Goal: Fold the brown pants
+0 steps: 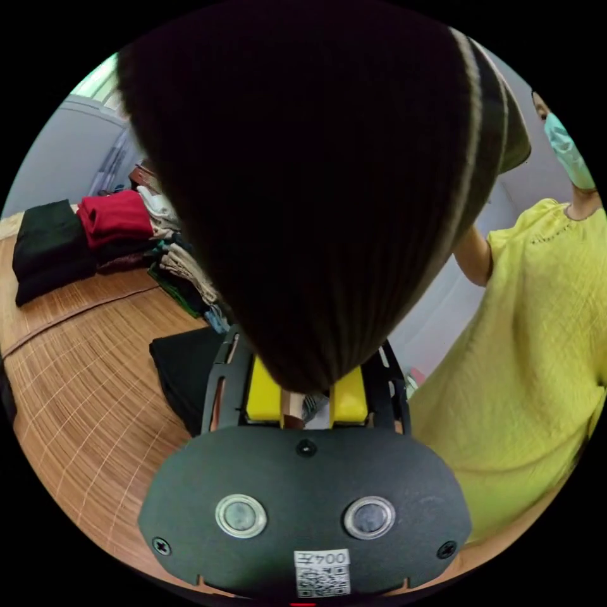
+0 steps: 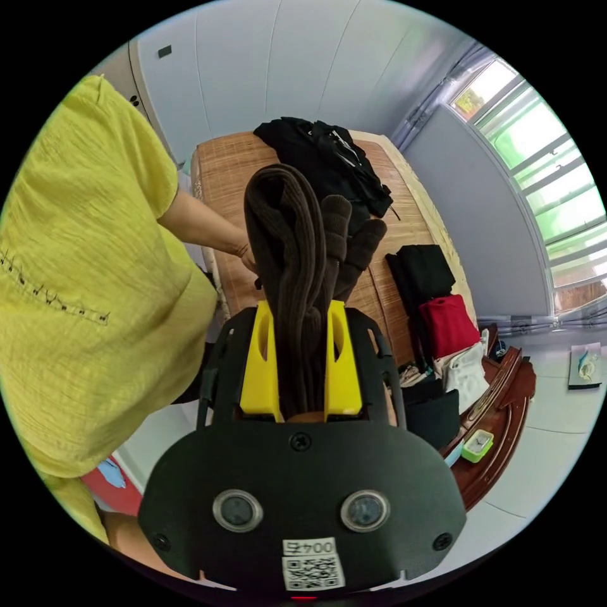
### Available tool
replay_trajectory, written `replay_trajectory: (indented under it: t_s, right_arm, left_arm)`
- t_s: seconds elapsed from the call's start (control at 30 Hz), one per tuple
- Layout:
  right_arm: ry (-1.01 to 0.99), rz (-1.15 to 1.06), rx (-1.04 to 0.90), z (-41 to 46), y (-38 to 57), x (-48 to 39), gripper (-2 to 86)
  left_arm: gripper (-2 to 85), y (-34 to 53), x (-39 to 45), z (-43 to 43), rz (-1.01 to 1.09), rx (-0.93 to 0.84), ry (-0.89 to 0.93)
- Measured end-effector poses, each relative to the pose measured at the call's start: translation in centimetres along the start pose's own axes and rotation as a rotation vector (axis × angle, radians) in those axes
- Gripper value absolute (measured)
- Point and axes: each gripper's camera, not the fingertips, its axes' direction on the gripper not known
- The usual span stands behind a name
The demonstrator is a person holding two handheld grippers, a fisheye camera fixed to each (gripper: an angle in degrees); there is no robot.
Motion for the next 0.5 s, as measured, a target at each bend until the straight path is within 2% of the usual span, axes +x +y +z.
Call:
replay_trajectory:
  t_s: [0.17, 0.27, 0.5]
  right_arm:
    - [0.018, -0.023, 0.045, -0.2, 9.1, 10.3, 12.0]
    - [-0.007, -0.060, 0.066, 1.3, 12.9, 15.9, 12.0]
    - [-0.073, -0.061, 0.145, 4.8, 18.3, 29.4, 11.7]
  left_arm:
    - [12.1, -2.0, -1.1, 6.3, -0.154, 0.087, -0.213]
    - [11.1, -2.6, -2.7, 9.2, -0.228, 0.082, -0.326]
    - [10.2, -4.7, -9.1, 12.1, -0.340, 0.056, -0.468]
